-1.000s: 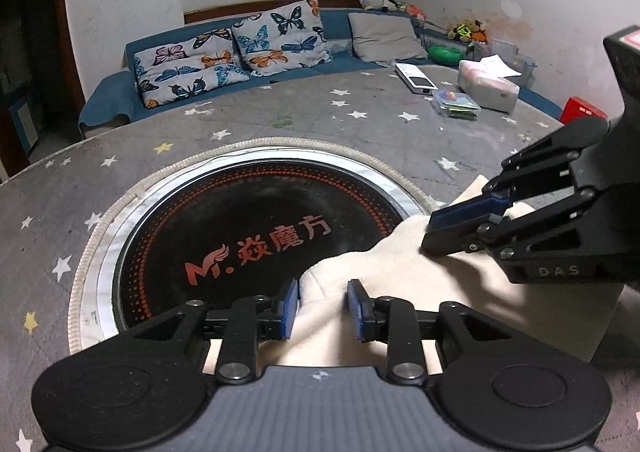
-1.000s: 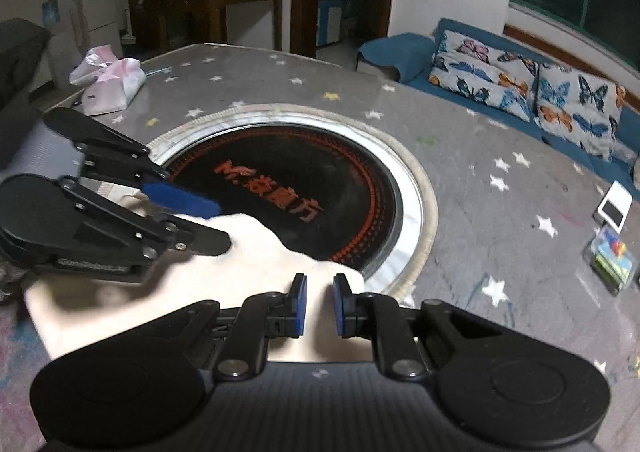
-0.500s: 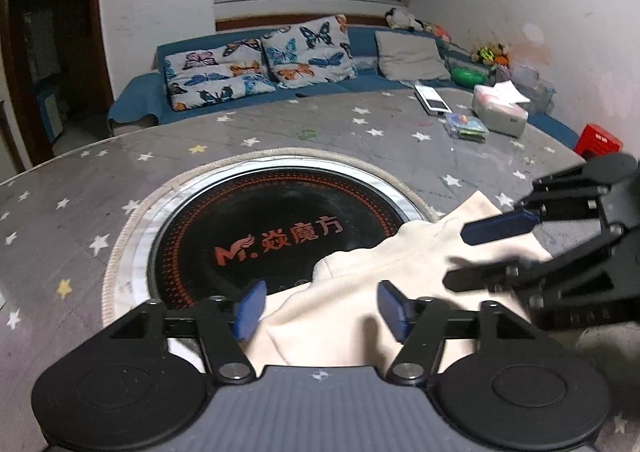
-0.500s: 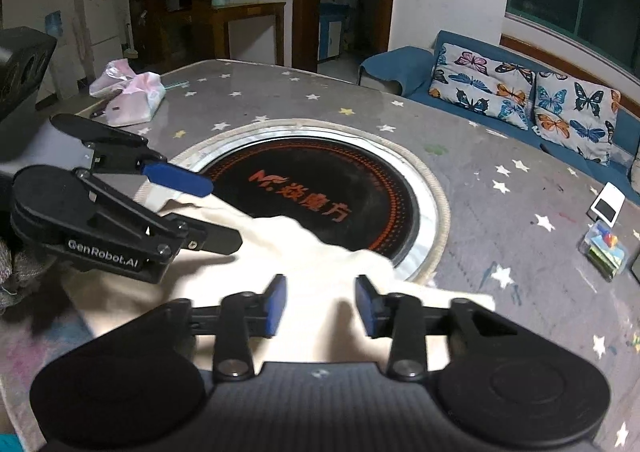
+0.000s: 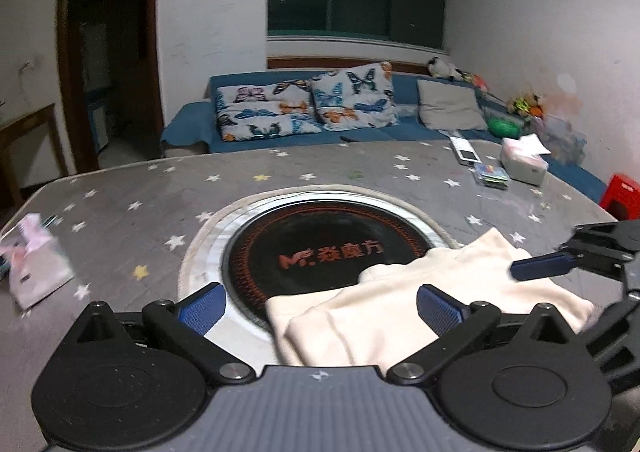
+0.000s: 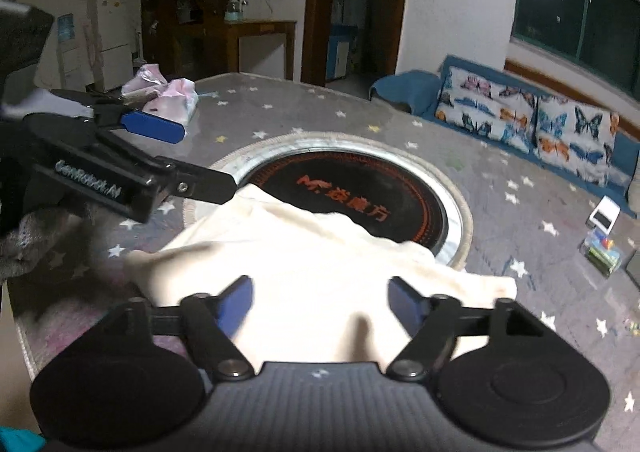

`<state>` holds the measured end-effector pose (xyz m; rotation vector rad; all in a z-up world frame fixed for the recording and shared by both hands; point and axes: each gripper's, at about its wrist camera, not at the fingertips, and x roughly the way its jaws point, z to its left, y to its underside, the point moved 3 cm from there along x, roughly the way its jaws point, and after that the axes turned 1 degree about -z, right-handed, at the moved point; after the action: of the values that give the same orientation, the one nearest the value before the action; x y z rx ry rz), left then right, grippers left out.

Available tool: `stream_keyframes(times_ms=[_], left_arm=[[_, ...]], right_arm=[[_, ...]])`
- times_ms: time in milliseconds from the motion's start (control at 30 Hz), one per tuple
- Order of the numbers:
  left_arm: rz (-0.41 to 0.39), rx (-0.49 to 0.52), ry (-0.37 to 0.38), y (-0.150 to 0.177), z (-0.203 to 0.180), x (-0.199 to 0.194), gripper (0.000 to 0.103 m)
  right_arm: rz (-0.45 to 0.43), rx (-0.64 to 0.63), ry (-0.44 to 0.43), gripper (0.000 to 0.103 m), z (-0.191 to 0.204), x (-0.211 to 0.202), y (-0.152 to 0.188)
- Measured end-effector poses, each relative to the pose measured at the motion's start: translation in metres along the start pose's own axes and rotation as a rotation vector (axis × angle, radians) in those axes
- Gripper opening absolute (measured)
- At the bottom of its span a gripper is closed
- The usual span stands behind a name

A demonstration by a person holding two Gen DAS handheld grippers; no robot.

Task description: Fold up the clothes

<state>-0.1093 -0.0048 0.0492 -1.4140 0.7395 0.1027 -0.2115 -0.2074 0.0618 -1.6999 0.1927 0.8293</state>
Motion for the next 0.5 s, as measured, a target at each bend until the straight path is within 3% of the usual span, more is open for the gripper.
stream_keyframes(times_ms=[67,100,267,500], left_arm=[[-0.006,-0.024,-0.031,0.003,0.006,-0.005,0.103],[-0.009,-0.037,-0.042,0.004,0.009,-0.008,0.103],[0.026,-0.087,-0.088,0.011,0.021,-0.012,0.103],[0.077,-0.106,-0.153,0.022,0.031,-0.013,0.103]], right_arm=[[-0.035,-0.021,0.016,0.100,0.007,-0.006,0.000],[-0.057,-0.035,0.023,0.103,0.011,-0.009,-0.001],[-0.113,-0.111,0.027,0.103,0.033,-0.015,-0.006],[-0.103,-0.190,-0.036,0.103,0.062,-0.007,-0.007]])
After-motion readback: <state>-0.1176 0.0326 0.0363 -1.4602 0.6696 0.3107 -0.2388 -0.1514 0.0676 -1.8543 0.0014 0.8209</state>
